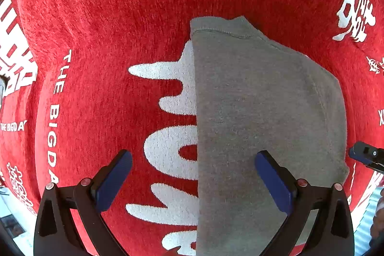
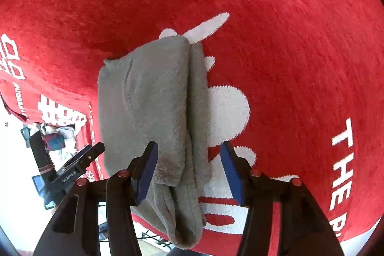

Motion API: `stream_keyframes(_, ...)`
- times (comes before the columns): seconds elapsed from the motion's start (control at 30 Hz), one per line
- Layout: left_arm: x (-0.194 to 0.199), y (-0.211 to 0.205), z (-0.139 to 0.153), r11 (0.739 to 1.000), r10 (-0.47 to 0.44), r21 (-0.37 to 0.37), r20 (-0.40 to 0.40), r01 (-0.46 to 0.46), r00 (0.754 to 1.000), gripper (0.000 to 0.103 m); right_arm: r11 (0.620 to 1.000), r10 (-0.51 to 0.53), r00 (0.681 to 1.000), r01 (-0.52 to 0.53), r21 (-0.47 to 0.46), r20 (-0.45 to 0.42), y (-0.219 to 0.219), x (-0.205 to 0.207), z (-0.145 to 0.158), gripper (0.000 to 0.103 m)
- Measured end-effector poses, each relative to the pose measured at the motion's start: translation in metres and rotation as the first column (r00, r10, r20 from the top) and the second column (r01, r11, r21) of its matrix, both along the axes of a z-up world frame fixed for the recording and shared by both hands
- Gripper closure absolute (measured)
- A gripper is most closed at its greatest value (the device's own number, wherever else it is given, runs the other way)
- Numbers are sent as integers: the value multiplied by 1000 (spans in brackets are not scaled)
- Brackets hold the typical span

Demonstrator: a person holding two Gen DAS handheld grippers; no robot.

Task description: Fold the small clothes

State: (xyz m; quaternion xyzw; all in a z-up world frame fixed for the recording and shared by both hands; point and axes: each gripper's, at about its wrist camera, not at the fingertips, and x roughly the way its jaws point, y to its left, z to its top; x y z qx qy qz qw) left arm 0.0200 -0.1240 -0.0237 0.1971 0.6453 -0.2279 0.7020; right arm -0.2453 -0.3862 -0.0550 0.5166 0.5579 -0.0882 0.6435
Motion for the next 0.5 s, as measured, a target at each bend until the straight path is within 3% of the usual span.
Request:
stream_keyframes(0.43,15,12,-2,1000,12,-27,-18,-13,1000,0,997,-33,998,29,78,54,-6,-5,-12,34)
stream_keyframes(0.5,22,17,-7,997,13,-74,-81,-19,997,0,994,-32,997,25,106,64,-8,-7,-18,32)
